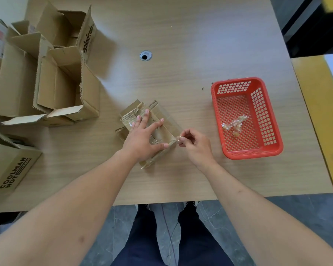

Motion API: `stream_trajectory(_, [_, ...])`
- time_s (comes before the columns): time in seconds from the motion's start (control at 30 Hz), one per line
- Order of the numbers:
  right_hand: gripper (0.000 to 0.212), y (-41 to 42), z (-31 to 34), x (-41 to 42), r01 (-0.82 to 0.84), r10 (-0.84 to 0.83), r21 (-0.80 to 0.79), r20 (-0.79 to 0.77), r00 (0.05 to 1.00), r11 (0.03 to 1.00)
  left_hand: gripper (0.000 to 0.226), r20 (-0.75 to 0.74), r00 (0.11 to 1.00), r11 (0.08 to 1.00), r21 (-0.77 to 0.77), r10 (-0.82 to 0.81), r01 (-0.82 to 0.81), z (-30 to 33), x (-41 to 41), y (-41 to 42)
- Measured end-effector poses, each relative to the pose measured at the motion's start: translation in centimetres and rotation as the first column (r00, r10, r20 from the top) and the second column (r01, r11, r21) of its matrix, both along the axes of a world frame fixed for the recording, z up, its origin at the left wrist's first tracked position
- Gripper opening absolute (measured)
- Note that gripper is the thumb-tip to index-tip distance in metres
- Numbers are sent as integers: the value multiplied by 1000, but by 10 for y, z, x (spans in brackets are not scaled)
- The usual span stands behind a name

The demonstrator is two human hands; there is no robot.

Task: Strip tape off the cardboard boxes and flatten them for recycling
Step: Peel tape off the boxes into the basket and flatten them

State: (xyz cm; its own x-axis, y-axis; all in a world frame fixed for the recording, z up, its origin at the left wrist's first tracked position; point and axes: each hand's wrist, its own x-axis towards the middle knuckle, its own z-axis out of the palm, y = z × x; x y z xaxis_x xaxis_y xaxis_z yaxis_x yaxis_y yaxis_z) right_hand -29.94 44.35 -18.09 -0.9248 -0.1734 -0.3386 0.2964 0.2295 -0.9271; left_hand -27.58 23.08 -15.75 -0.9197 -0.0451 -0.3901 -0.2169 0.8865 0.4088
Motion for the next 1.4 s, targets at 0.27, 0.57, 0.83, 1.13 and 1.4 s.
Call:
stream_trajectory(0.27, [16,-12,16,9,202,-157,-236,196,968,950,87,-2,970,969,-40,244,-244,-2,4,28])
stream_trajectory(0.57, [10,-19,19,-7,159,-151,-52,129,980,986,84,135,979,988,-46,153,-148,10,-1,18])
stream_trajectory(0.83, [23,-20,6,2,-135,265,410,-281,922,902,83,213,969,981,-171,127,-91,14,0,20])
stream_trajectory(1.13, [6,-20,46,-4,-250,386,699,-41,921,670,78,216,965,980,-164,148,-113,5,5,22])
stream_trajectory(1.4, [13,-9,45,-6,-293,354,469,-46,934,833,80,210,965,980,-153,160,-129,6,3,25])
